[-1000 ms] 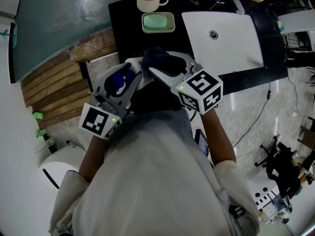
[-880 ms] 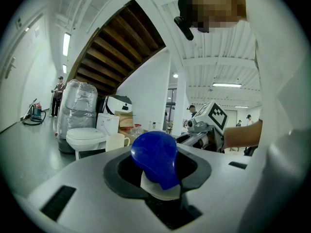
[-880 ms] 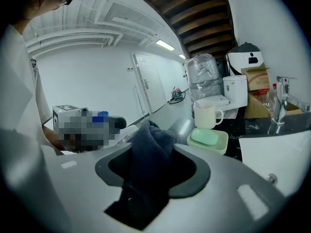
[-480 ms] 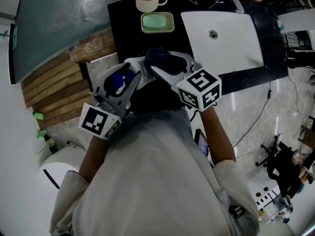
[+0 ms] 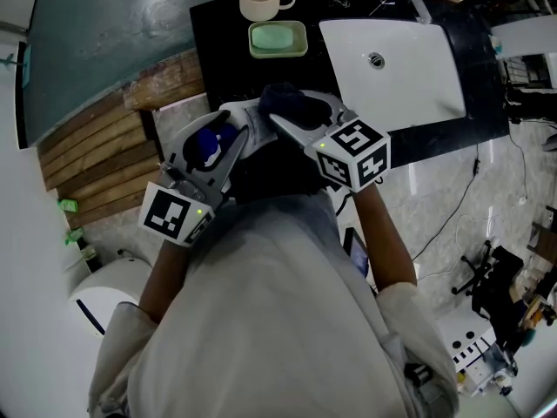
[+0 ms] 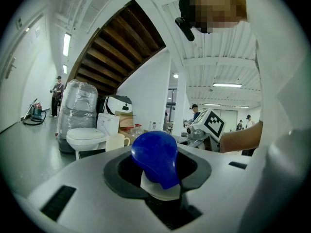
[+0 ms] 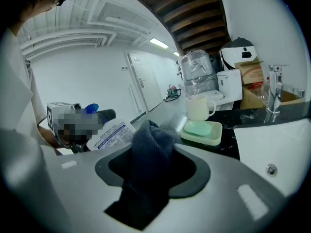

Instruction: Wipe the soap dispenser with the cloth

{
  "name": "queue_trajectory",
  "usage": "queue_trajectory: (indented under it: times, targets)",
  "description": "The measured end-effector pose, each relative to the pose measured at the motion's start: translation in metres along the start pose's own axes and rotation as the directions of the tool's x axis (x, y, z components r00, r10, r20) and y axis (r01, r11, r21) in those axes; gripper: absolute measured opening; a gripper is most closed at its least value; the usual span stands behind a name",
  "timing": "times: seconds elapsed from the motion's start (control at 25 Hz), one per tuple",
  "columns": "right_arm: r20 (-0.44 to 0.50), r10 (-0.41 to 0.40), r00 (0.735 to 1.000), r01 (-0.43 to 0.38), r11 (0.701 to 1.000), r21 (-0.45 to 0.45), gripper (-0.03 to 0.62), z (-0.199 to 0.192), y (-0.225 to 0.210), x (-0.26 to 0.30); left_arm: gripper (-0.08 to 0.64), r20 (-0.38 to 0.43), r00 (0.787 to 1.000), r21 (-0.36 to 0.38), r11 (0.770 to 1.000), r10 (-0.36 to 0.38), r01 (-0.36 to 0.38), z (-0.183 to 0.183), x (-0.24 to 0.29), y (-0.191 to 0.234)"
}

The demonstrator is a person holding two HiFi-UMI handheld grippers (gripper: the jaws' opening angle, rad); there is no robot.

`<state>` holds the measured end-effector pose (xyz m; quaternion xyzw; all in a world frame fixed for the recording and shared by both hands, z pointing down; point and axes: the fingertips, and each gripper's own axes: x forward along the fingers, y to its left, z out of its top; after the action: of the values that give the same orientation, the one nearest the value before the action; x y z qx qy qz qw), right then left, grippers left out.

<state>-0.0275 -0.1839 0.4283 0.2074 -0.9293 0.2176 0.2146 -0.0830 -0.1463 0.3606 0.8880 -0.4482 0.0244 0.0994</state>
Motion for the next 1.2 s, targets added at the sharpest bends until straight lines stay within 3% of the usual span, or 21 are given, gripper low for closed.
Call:
queue_trajectory:
  times: [1.2]
  targets:
    - [-0.06,-0.073,0.996,0.073,0.997,0.001,0.183,-0.021,-0.024,0.006,0.138,0.0,1.0,0.003,1.0,-0.007,0.007,0.005,0.009,0.0]
